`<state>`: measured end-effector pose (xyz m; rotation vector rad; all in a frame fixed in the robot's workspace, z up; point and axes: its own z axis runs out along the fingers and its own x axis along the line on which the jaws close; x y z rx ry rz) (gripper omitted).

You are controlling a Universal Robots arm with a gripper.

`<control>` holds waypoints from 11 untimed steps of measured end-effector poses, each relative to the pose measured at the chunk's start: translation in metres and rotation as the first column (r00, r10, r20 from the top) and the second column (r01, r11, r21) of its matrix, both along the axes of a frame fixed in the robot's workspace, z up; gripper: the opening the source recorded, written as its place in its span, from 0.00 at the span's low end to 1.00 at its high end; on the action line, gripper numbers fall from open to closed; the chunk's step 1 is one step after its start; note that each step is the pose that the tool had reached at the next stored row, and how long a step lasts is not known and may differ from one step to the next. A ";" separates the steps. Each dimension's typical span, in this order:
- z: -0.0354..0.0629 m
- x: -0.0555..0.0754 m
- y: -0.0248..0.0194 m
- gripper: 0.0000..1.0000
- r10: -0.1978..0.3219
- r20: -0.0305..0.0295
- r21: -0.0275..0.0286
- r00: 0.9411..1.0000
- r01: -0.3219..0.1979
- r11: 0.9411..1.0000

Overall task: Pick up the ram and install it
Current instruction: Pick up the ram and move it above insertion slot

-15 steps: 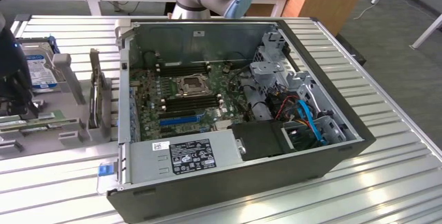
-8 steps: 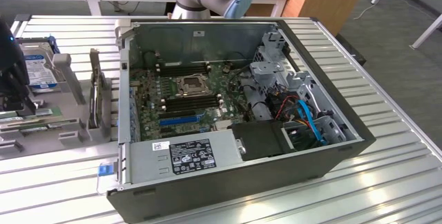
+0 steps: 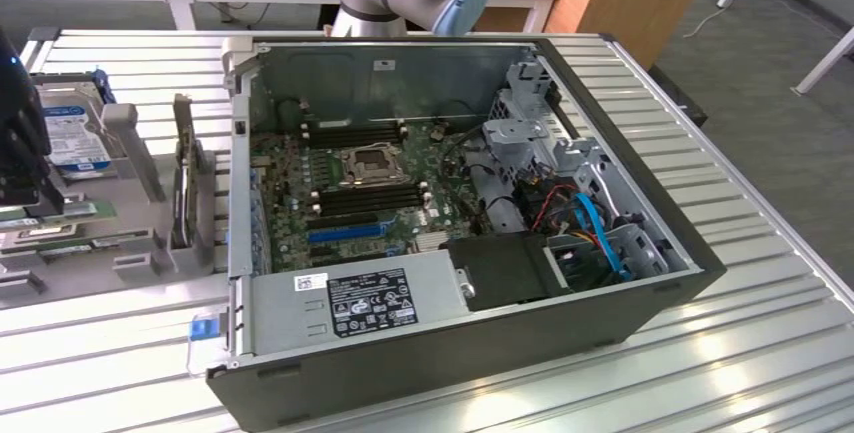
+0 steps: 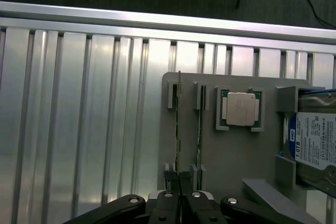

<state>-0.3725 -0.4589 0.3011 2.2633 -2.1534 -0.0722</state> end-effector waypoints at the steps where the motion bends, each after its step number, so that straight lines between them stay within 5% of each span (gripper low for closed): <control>1: 0.0013 0.000 0.0000 0.12 0.000 0.000 0.000 1.000 0.000 1.000; 11: 0.0124 0.000 0.0000 0.12 0.000 0.000 0.000 1.000 0.000 1.000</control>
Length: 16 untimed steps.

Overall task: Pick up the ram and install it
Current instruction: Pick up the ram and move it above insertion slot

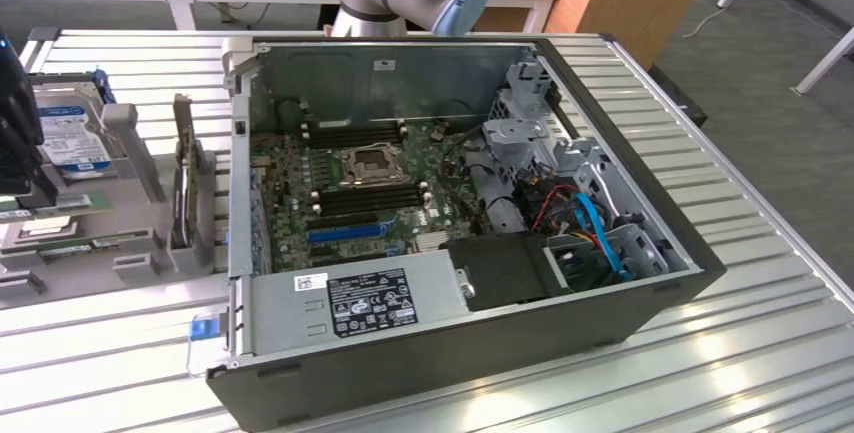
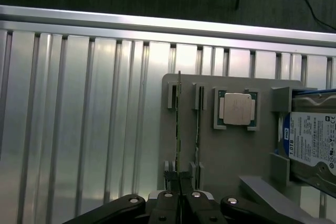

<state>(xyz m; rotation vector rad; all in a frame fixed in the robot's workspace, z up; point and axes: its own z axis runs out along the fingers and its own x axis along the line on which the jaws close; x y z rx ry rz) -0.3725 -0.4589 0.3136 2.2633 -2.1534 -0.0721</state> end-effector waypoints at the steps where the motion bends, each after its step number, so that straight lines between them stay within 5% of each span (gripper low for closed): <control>1: 0.0011 0.000 0.0000 0.12 0.000 0.000 0.000 1.000 0.000 1.000; 16: 0.0168 0.000 0.0000 0.12 0.000 0.000 0.000 1.000 0.000 1.000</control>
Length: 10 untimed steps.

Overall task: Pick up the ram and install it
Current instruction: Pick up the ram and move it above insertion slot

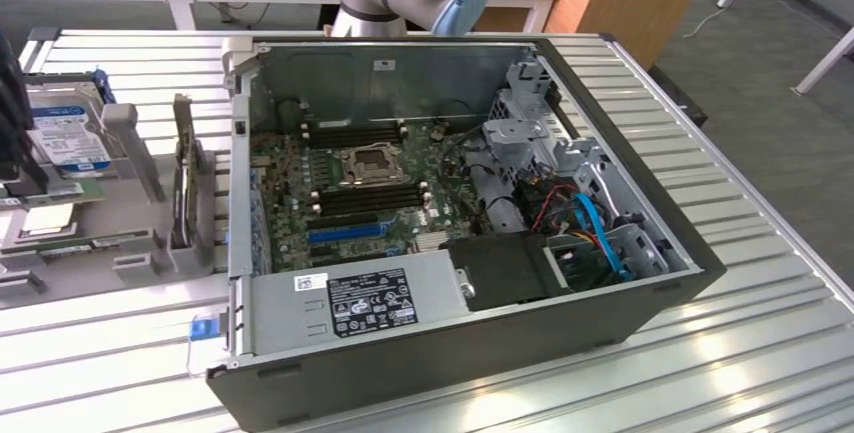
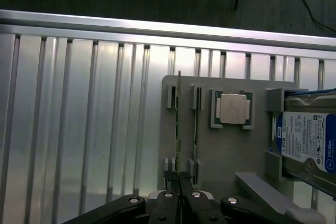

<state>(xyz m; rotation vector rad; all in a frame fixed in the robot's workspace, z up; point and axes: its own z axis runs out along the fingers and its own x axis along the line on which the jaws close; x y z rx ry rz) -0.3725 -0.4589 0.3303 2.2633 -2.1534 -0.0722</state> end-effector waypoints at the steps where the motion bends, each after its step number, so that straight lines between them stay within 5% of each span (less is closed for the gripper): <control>1: 0.0012 0.000 0.0000 0.12 0.000 0.000 0.000 1.000 0.000 1.000; 10: 0.0117 0.000 0.0000 0.12 0.000 0.000 0.000 1.000 0.000 1.000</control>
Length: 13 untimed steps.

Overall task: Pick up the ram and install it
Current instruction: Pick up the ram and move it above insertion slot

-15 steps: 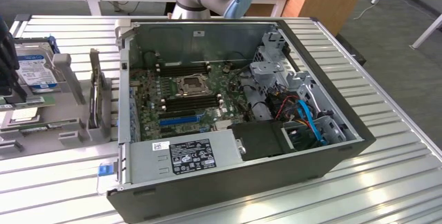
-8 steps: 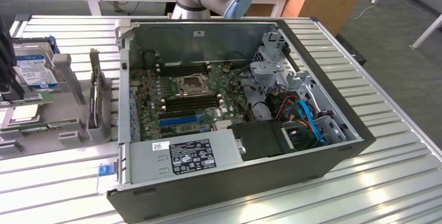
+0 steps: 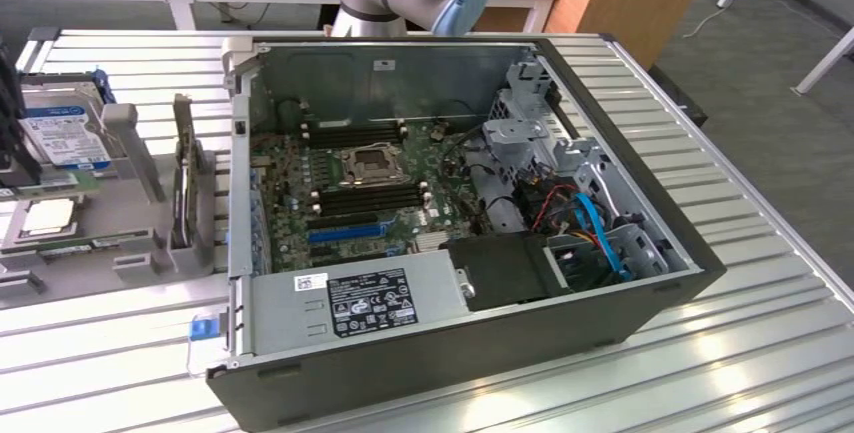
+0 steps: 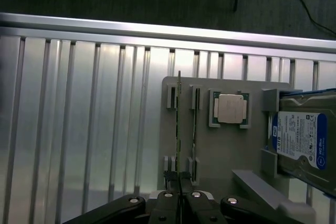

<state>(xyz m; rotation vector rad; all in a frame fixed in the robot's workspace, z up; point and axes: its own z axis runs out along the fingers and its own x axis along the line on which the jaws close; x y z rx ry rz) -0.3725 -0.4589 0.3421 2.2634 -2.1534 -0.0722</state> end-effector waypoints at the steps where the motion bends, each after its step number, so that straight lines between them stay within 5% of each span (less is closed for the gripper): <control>1: 0.0012 0.000 0.0000 0.12 0.000 0.000 0.000 1.000 0.000 1.000; 13: 0.0151 0.000 0.0000 0.12 0.000 0.000 0.000 1.000 0.000 1.000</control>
